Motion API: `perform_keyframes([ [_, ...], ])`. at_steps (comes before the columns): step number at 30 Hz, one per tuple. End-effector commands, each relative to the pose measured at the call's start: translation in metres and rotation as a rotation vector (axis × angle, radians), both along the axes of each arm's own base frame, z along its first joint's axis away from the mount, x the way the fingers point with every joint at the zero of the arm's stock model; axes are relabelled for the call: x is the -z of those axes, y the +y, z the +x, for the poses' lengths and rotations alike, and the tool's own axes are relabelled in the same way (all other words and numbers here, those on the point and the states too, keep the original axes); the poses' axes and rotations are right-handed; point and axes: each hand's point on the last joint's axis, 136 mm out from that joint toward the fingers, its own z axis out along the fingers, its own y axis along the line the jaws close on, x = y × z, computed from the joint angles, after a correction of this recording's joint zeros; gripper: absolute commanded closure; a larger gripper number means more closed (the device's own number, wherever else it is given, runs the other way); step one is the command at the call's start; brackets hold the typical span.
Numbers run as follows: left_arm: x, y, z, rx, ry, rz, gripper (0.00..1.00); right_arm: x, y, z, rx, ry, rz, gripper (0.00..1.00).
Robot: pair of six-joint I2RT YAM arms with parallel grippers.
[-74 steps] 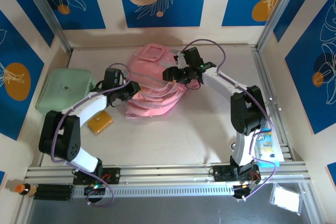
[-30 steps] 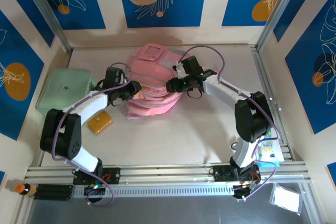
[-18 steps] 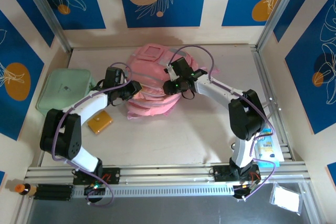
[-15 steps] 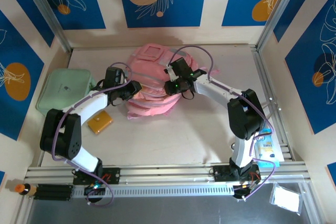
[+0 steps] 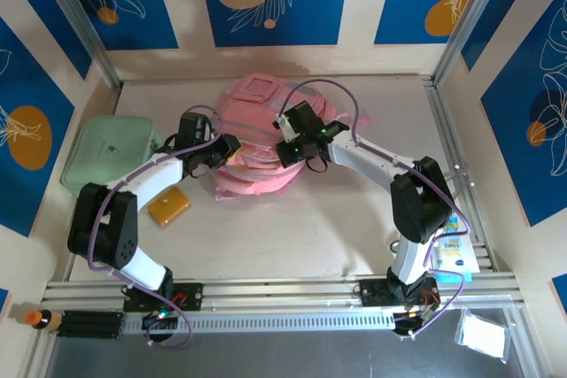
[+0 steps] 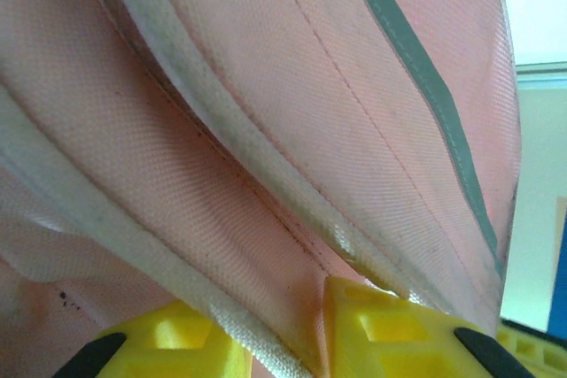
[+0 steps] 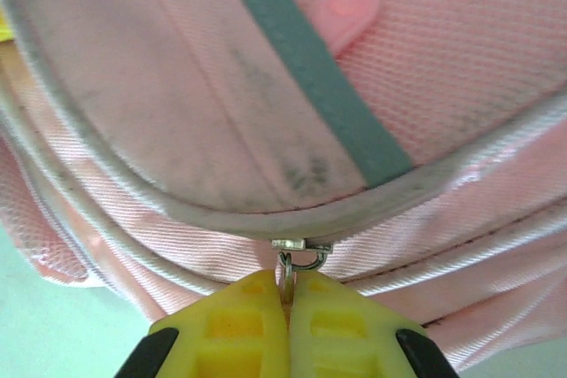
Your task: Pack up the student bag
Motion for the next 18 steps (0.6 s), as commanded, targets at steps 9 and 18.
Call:
perform_keyframes([
  [9, -0.009, -0.031, 0.015, 0.006, -0.062, -0.093, 0.73, -0.023, 0.049, -0.038, -0.159, 0.08, 0.13, 0.95],
  [18, -0.005, -0.012, -0.005, 0.044, -0.048, 0.066, 0.51, -0.036, 0.027, -0.029, -0.01, 0.107, 0.168, 0.75],
])
